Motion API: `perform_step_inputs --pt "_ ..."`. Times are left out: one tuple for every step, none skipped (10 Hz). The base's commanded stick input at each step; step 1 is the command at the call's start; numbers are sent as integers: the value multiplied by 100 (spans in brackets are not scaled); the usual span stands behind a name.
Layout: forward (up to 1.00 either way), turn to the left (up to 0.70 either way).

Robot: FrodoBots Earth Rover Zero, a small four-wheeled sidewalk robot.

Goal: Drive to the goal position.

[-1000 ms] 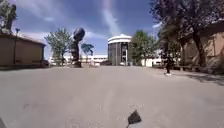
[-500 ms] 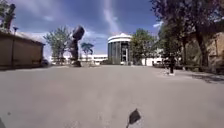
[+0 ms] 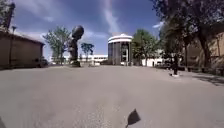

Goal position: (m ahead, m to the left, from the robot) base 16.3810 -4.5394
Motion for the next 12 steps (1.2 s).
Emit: perform_step_inputs --pt "70 6" --pt "70 6" --pt "70 6" --pt "70 6" --pt "70 6" --pt "70 6" --pt "70 6" --pt "70 6" --pt "70 6" --pt "70 6" --pt "70 6" --pt "70 6"
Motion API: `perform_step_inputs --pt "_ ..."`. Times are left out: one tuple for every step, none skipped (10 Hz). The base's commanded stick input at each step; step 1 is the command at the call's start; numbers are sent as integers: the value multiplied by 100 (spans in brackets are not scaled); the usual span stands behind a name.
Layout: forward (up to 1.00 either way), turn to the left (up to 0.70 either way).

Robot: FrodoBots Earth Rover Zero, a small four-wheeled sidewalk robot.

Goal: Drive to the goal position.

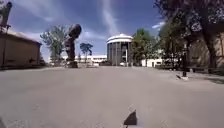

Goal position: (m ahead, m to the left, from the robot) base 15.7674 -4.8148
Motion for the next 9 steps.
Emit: perform_step_inputs --pt "70 6" --pt "70 6" --pt "70 6" --pt "70 6" --pt "70 6" --pt "70 6" --pt "70 6" --pt "70 6" --pt "70 6"
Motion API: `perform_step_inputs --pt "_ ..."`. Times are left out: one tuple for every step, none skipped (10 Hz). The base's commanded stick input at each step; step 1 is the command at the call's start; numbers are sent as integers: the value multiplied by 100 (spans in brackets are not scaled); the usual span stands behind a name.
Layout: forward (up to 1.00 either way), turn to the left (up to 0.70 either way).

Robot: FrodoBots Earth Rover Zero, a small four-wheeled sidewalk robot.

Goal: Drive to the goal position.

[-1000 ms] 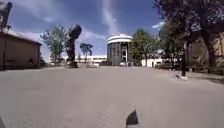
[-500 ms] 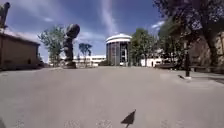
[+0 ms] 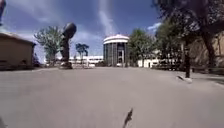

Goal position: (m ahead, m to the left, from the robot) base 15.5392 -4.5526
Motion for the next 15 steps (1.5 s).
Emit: perform_step_inputs --pt "70 6" --pt "70 6" --pt "70 6" --pt "70 6" --pt "70 6" --pt "70 6" --pt "70 6" --pt "70 6" --pt "70 6" --pt "70 16" --pt "70 38" --pt "70 22" --pt "70 8" --pt "70 6" --pt "70 6"
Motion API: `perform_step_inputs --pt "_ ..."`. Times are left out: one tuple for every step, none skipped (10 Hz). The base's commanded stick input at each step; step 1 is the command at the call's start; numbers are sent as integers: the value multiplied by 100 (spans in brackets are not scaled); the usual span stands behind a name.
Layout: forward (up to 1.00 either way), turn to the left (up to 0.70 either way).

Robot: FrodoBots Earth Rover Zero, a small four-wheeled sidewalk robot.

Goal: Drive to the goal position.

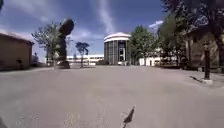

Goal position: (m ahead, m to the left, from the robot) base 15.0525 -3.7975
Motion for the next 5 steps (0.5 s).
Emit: perform_step_inputs --pt "70 6" --pt "70 6" --pt "70 6" --pt "70 6" --pt "70 6"
